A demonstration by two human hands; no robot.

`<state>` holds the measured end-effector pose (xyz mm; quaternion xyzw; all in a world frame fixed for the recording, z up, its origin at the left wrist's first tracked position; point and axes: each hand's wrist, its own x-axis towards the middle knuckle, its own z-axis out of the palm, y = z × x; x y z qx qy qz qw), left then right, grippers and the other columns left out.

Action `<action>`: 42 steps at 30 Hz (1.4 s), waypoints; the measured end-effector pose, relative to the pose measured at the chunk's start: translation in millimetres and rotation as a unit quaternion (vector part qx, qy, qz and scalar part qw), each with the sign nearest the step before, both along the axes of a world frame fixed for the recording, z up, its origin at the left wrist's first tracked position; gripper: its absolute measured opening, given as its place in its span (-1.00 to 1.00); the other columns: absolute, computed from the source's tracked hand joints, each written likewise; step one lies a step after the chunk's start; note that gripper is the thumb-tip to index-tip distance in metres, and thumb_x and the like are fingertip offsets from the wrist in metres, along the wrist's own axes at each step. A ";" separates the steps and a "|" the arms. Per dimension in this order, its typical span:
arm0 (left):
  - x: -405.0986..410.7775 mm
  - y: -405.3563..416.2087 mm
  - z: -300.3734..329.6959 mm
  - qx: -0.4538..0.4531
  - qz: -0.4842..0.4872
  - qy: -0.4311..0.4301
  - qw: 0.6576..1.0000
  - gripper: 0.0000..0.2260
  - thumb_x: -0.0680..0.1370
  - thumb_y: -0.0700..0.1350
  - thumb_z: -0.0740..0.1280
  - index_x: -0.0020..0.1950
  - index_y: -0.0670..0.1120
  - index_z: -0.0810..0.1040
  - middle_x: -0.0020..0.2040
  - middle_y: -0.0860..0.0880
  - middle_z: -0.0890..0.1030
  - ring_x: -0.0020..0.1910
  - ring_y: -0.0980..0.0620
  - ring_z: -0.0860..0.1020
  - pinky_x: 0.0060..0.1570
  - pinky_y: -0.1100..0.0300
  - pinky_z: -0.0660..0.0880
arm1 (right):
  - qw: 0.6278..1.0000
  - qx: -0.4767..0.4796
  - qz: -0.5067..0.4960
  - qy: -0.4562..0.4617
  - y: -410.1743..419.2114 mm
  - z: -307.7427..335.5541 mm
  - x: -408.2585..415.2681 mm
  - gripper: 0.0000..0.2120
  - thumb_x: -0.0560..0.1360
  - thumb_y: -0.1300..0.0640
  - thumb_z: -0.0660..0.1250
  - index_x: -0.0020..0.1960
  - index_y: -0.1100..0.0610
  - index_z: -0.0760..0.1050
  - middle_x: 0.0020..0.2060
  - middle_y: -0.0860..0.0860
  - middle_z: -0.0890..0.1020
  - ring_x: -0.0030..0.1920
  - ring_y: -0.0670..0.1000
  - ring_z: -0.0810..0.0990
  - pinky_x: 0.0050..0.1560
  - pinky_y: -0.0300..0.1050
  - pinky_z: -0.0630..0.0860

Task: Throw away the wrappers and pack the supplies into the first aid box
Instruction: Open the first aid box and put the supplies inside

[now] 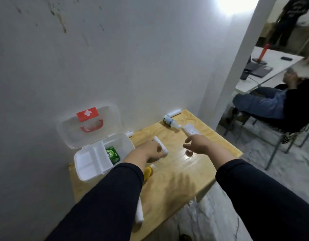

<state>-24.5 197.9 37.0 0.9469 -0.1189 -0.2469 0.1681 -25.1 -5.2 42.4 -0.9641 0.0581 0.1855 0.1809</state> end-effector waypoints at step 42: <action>72.1 2.2 26.8 -0.016 0.247 -0.057 0.967 -0.63 0.58 0.05 0.24 0.35 -0.04 0.52 0.30 -0.06 0.58 0.26 -0.07 0.53 0.26 0.11 0.45 | 0.961 0.149 0.127 -0.195 7.3 64.6 144.0 -0.69 0.37 0.01 0.41 0.09 0.05 0.60 -0.01 0.07 0.66 0.05 0.05 0.58 0.00 -0.13 0.50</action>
